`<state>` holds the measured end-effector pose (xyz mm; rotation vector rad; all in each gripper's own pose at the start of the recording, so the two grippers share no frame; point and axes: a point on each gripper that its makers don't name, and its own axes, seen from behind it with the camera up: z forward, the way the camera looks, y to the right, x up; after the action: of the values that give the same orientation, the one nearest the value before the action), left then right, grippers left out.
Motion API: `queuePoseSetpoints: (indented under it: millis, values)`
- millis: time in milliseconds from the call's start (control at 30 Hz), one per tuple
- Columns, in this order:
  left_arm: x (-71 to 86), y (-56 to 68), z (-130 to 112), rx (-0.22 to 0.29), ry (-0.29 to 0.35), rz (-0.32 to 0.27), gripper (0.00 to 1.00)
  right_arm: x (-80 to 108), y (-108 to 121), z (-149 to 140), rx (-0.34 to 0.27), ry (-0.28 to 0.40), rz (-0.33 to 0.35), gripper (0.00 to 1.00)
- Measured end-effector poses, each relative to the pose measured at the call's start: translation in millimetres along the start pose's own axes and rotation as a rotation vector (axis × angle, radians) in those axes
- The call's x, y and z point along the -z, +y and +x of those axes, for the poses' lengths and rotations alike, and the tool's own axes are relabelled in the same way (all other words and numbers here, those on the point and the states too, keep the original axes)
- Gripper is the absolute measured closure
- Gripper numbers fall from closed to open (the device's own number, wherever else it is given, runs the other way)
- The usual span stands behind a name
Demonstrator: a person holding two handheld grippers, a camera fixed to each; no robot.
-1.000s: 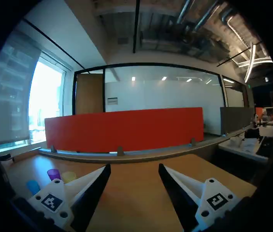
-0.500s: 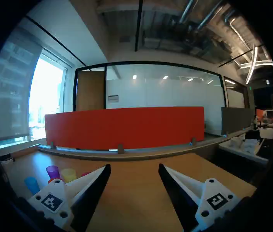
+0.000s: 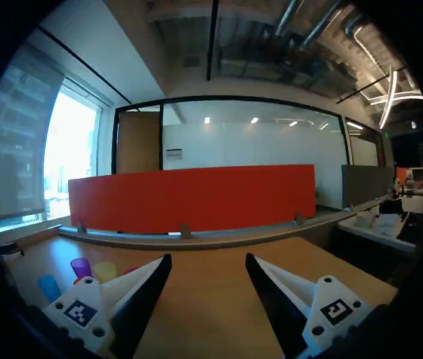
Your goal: Pour water
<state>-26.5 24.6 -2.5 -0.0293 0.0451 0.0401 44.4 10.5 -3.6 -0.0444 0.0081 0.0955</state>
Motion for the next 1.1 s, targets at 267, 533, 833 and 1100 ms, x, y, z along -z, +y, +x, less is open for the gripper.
queuePoseSetpoints:
  millis: [267,533,833,1100]
  values:
    - [2.8,-3.5,-8,0.007,-0.012,0.010,0.09,0.1,-2,1,0.005,0.004,0.010,0.04]
    - [3.3,-7.6,-16,0.032,-0.030,0.017,0.09,-0.1,-1,5,0.000,0.008,0.010,0.04]
    - [2.1,-5.3,-19,0.025,-0.033,0.013,0.09,-0.2,-2,7,0.005,0.011,0.014,0.04]
    - [2.5,-4.3,-19,0.022,-0.032,0.012,0.09,0.4,-3,4,-0.006,0.009,0.020,0.04]
